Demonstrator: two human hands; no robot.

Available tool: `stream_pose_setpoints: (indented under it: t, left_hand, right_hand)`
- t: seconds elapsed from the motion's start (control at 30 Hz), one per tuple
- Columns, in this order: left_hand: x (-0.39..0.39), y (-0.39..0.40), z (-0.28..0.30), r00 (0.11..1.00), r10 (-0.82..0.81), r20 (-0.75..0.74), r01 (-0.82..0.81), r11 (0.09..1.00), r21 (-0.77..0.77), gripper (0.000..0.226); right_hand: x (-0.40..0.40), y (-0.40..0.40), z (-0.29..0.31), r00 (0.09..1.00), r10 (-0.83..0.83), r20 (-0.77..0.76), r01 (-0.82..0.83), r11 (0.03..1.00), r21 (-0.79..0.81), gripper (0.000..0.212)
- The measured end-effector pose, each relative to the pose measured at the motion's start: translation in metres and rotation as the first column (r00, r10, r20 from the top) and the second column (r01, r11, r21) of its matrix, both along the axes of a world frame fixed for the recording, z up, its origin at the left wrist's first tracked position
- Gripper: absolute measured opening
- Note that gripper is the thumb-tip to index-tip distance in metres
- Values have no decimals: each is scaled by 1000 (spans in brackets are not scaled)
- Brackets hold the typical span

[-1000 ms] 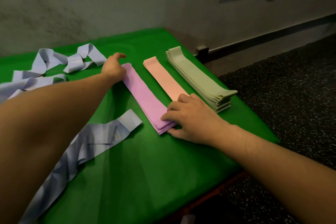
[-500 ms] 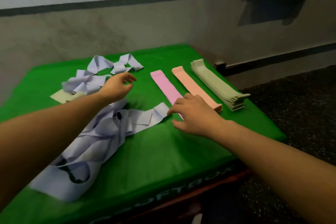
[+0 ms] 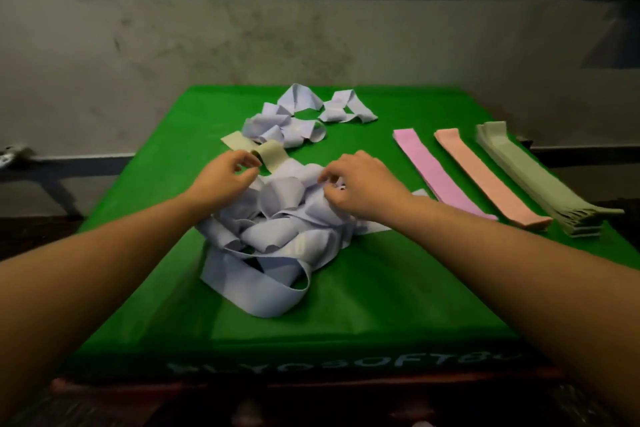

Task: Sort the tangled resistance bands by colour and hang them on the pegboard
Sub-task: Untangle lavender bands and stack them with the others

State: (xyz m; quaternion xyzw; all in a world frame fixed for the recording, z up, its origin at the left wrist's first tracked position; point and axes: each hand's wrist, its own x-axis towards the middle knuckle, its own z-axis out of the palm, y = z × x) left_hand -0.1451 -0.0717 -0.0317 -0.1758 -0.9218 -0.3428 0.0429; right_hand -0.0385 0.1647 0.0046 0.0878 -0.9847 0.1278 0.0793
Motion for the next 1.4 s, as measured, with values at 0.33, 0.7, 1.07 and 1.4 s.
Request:
stream_pose_setpoints:
  t: [0.33, 0.7, 1.07, 1.4]
  left_hand:
    - [-9, -28, -41, 985, 133, 115, -167, 907, 387, 10]
    - [-12, -31, -48, 985, 60, 159, -136, 840, 526, 10]
    - [22, 3, 35, 896, -86, 437, -242, 729, 641, 67]
    - [71, 44, 100, 875, -153, 460, -386, 355, 851, 29]
  right_hand:
    - [-101, -81, -9, 997, 66, -28, -67, 997, -48, 33]
    - [-140, -93, -31, 989, -134, 59, 143, 972, -186, 22]
    - [-76, -85, 41, 981, 116, -153, -173, 880, -443, 43]
    - [18, -47, 80, 992, 123, -38, -127, 890, -438, 46]
